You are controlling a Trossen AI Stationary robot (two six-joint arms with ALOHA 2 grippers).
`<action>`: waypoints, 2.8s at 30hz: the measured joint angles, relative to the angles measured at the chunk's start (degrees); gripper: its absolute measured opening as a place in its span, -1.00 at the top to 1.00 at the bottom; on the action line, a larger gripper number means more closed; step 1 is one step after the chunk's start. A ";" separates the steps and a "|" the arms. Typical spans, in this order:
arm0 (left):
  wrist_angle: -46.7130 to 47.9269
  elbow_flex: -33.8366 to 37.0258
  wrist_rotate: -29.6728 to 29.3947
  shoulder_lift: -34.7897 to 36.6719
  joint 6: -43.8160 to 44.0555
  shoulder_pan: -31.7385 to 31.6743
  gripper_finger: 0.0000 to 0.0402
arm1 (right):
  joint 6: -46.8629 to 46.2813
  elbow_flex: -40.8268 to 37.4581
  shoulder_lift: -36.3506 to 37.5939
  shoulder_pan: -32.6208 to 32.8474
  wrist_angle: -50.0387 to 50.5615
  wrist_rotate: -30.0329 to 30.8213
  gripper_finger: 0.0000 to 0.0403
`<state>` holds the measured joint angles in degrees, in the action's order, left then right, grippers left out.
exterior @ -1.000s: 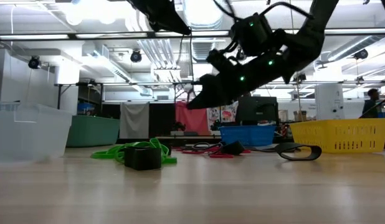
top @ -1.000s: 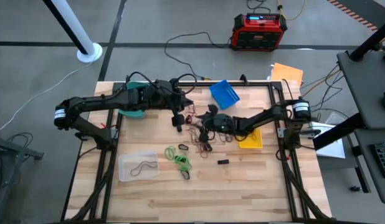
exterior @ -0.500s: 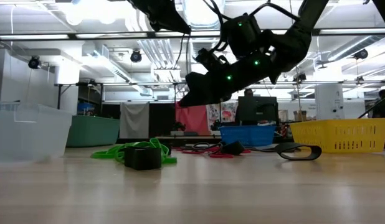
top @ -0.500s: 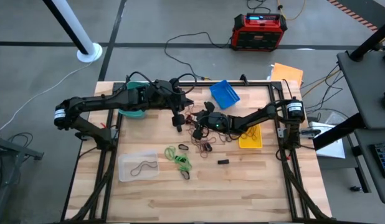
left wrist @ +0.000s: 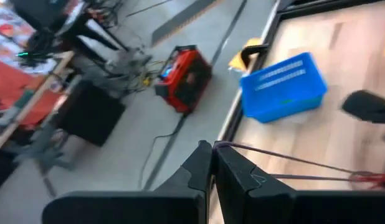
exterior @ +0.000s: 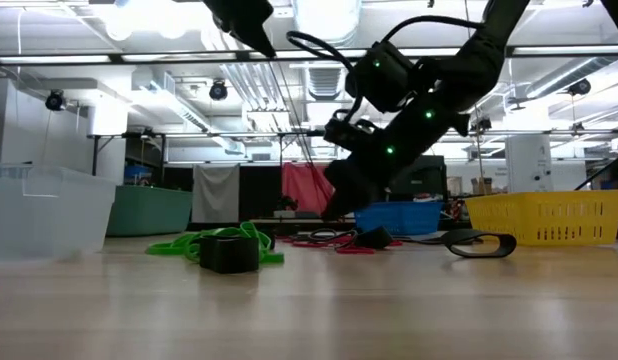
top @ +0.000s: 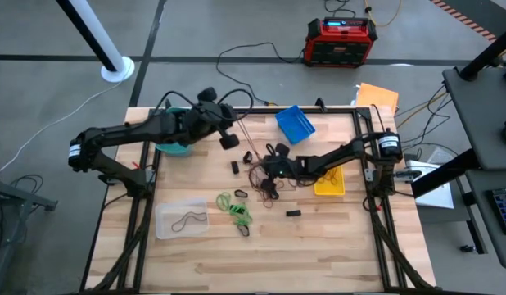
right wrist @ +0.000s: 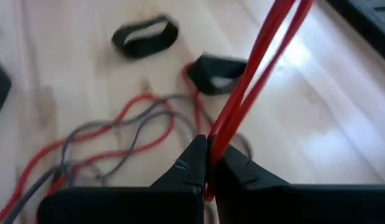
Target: Sort rubber bands into baskets
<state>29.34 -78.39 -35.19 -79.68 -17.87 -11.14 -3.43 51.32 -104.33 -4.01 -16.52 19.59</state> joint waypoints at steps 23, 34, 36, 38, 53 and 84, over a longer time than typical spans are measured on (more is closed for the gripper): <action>9.57 -0.27 -7.45 0.17 1.90 -0.13 1.00 | -5.91 1.19 6.97 2.26 3.81 -0.26 0.33; 9.91 -0.41 3.55 0.20 2.47 -0.04 1.00 | 0.27 0.84 11.58 2.25 1.93 -0.17 -0.27; 9.89 -0.41 6.68 0.20 2.57 -0.04 1.00 | 1.52 0.84 11.34 2.25 0.34 -0.17 -0.32; 9.82 -0.41 9.02 0.20 2.81 0.01 1.00 | 2.04 0.84 10.78 2.25 -1.03 -0.22 -0.35; 22.17 -0.45 26.22 2.98 11.62 5.40 1.00 | 3.01 -0.61 9.29 1.99 -1.75 -0.08 -0.39; 35.52 23.01 36.85 16.93 60.47 36.00 1.00 | 11.10 1.29 9.29 -1.77 -7.04 -0.12 -0.36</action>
<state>64.86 -55.38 1.66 -62.75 42.61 24.86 7.67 52.61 -95.04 -5.78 -23.56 19.47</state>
